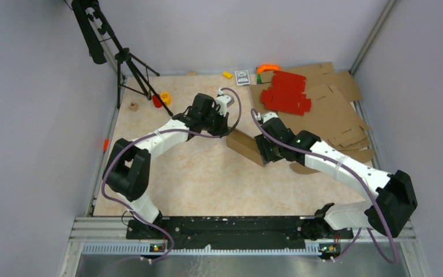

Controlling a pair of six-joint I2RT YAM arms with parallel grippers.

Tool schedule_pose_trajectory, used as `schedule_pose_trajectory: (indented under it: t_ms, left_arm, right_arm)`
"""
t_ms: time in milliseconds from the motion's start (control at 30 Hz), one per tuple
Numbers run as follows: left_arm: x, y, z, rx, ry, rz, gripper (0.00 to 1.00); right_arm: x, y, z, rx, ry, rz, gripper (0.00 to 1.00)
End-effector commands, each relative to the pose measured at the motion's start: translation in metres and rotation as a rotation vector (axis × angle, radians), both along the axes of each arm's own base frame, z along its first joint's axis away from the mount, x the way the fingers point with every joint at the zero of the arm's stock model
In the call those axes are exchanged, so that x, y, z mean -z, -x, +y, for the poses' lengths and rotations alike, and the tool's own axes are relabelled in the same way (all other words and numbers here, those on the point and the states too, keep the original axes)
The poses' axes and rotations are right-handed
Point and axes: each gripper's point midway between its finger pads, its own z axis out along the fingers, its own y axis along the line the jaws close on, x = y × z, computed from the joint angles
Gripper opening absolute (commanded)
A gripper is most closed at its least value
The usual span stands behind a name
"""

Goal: Fold the paper box

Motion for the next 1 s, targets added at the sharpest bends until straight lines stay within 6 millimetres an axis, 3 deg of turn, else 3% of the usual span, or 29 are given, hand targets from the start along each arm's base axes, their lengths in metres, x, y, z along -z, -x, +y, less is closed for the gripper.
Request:
schedule_pose_trajectory:
  t_ms: [0,100,267,600,967]
  left_arm:
    - [-0.017,0.004,0.0,-0.017,0.006,-0.032,0.0]
    - [-0.019,0.004,0.0,-0.018,0.005,-0.04,0.0]
    - [-0.021,0.005,-0.001,-0.02,-0.004,-0.049,0.0]
    - [-0.025,0.009,-0.007,-0.007,-0.012,-0.059,0.0]
    - [-0.026,0.018,-0.019,0.003,-0.027,-0.067,0.0]
  right_arm:
    - [0.003,-0.011,-0.023,0.107,0.028,-0.034,0.56]
    - [0.009,-0.018,-0.03,0.137,0.06,-0.039,0.55]
    - [0.017,-0.03,-0.035,0.183,0.058,-0.051,0.44]
    - [0.008,-0.045,-0.016,0.195,-0.046,-0.06,0.19]
    - [0.009,-0.046,-0.015,0.26,-0.185,0.067,0.08]
